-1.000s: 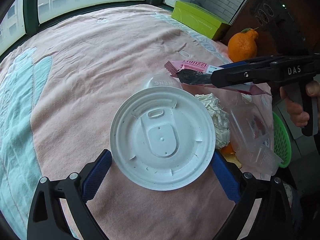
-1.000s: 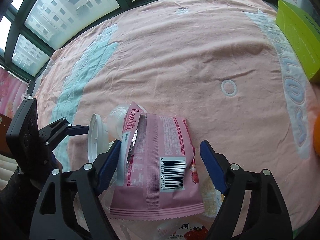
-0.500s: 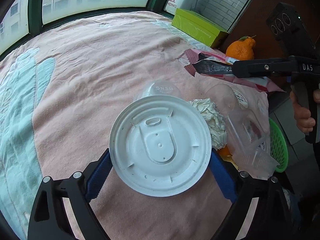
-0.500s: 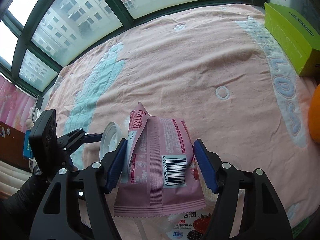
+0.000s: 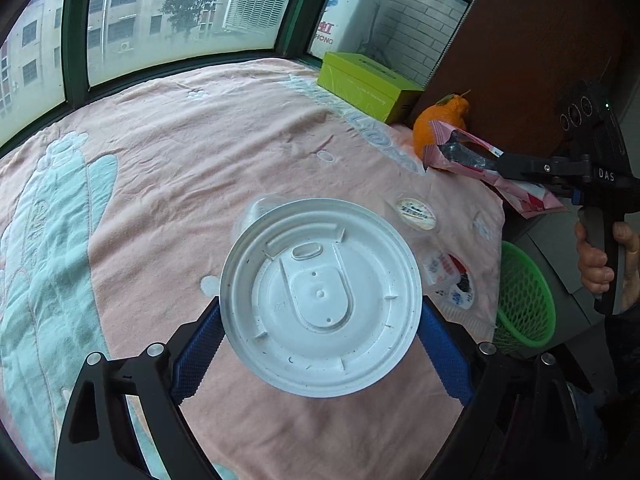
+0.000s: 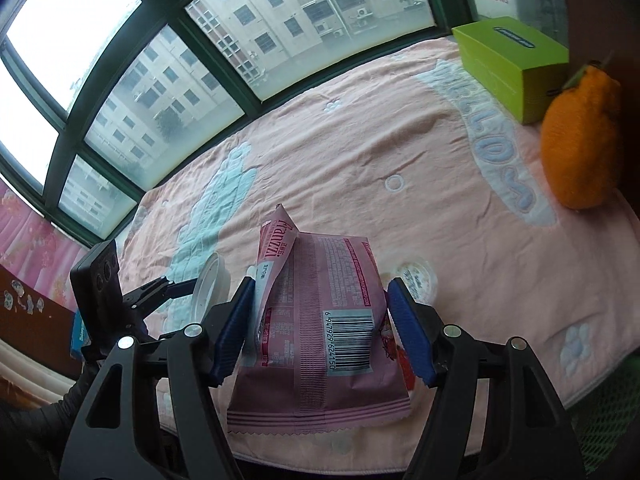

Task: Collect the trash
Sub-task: 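Drop the pink wrapper into the basket with the right tool while the left drops the lid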

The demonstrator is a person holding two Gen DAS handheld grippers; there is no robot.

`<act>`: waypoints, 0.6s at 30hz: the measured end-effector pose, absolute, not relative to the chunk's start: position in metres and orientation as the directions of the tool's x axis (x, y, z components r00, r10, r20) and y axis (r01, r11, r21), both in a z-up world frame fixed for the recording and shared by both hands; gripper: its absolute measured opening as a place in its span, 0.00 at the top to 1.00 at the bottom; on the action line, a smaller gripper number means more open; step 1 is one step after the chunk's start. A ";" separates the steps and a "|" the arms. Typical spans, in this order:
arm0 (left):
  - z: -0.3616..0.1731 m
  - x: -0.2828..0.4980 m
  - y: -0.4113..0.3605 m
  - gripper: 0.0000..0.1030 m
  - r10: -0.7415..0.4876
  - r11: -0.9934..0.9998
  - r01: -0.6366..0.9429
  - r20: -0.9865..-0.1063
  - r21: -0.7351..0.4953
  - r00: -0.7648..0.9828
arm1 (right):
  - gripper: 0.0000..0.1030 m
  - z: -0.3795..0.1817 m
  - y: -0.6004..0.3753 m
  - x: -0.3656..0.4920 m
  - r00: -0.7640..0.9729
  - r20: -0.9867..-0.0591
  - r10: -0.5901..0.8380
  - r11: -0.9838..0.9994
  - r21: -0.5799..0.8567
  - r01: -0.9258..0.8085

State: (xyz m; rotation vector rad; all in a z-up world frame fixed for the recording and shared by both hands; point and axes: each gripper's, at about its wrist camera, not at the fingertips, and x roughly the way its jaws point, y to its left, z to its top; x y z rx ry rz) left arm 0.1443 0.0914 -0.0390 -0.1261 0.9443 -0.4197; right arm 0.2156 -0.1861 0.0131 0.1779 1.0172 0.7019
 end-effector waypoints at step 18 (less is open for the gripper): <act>-0.001 0.120 -0.082 0.13 -0.568 0.776 0.553 -0.718 -0.303 0.403 | 0.33 -0.042 -0.409 0.122 0.531 -0.790 0.306 0.926 0.377 0.027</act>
